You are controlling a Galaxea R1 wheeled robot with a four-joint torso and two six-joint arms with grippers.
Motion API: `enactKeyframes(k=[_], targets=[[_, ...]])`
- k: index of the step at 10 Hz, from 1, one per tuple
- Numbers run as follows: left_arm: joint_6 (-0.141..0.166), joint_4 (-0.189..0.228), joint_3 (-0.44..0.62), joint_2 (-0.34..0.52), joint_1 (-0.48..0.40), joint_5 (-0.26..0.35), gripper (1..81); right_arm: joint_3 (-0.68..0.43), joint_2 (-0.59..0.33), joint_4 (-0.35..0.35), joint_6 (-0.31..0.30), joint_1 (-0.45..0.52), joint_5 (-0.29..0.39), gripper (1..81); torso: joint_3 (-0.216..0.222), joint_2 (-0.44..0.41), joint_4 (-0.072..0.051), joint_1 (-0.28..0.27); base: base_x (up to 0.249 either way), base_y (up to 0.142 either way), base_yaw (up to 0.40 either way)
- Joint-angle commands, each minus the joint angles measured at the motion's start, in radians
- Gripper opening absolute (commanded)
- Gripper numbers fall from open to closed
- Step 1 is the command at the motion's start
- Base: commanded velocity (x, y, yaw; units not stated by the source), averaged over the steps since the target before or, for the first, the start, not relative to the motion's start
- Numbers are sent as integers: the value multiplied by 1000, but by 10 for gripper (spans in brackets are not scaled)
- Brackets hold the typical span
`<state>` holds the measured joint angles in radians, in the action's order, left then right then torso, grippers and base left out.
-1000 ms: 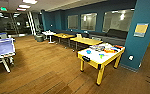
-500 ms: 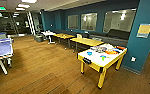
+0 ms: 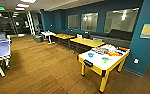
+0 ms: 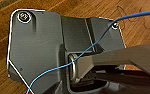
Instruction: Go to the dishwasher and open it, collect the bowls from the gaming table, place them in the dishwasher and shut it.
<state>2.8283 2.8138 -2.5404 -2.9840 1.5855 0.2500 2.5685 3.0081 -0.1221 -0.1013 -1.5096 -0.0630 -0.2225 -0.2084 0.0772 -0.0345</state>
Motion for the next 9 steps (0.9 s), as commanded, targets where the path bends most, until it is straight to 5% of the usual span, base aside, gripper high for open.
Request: enactKeyframes(k=[1, 9], targets=[[52, 66, 8, -3, -35, 69, 811, -8, 5, -8, 3, 51, 45, 811, 0, 0, 0, 0, 195, 0, 0], [52, 66, 9, -3, -35, 69, 811, -8, 5, -8, 3, 51, 45, 811, 0, 0, 0, 0, 197, 0, 0]])
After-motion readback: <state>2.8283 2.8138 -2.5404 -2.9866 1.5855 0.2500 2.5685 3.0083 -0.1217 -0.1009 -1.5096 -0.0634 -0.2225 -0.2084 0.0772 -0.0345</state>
